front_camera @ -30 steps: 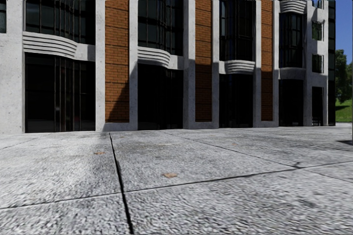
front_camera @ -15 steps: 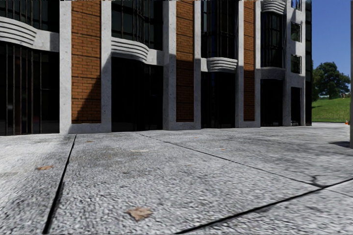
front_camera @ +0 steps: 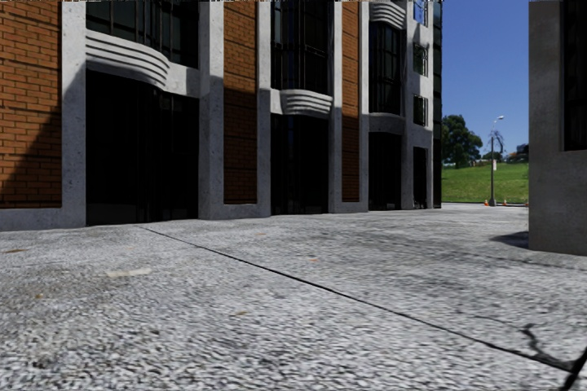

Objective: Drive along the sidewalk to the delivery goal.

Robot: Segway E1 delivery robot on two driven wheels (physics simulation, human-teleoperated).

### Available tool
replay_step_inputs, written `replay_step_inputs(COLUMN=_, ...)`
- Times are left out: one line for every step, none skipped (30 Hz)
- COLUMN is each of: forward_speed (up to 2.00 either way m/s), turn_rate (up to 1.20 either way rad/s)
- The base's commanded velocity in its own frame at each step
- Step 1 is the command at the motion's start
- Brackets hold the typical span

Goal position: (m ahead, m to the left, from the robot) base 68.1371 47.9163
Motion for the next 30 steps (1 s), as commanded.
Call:
replay_step_inputs(forward_speed=2.0, turn_rate=-0.52)
replay_step_inputs(forward_speed=2.0, turn_rate=-0.52)
replay_step_inputs(forward_speed=2.0, turn_rate=-0.52)
replay_step_inputs(forward_speed=2.0, turn_rate=-0.52)
replay_step_inputs(forward_speed=2.0, turn_rate=-0.52)
replay_step_inputs(forward_speed=2.0, turn_rate=-0.52)
replay_step_inputs(forward_speed=2.0, turn_rate=-0.52)
replay_step_inputs(forward_speed=2.0, turn_rate=-0.52)
replay_step_inputs(forward_speed=2.0, turn_rate=-0.52)
replay_step_inputs(forward_speed=2.0, turn_rate=-0.52)
replay_step_inputs(forward_speed=2.0, turn_rate=-0.52)
replay_step_inputs(forward_speed=2.0, turn_rate=-0.52)
replay_step_inputs(forward_speed=2.0, turn_rate=-0.52)
replay_step_inputs(forward_speed=2.0, turn_rate=-0.52)
replay_step_inputs(forward_speed=2.0, turn_rate=-0.52)
replay_step_inputs(forward_speed=2.0, turn_rate=-0.52)
replay_step_inputs(forward_speed=2.0, turn_rate=-0.52)
replay_step_inputs(forward_speed=2.0, turn_rate=-0.52)
replay_step_inputs(forward_speed=2.0, turn_rate=-0.52)
replay_step_inputs(forward_speed=2.0, turn_rate=-0.52)
replay_step_inputs(forward_speed=2.0, turn_rate=-0.52)
replay_step_inputs(forward_speed=2.0, turn_rate=-0.52)
replay_step_inputs(forward_speed=2.0, turn_rate=-0.52)
replay_step_inputs(forward_speed=2.0, turn_rate=-0.52)
replay_step_inputs(forward_speed=2.0, turn_rate=-0.52)
replay_step_inputs(forward_speed=2.0, turn_rate=-0.52)
replay_step_inputs(forward_speed=2.0, turn_rate=-0.52)
replay_step_inputs(forward_speed=2.0, turn_rate=-0.52)
replay_step_inputs(forward_speed=2.0, turn_rate=-0.52)
replay_step_inputs(forward_speed=2.0, turn_rate=-0.52)
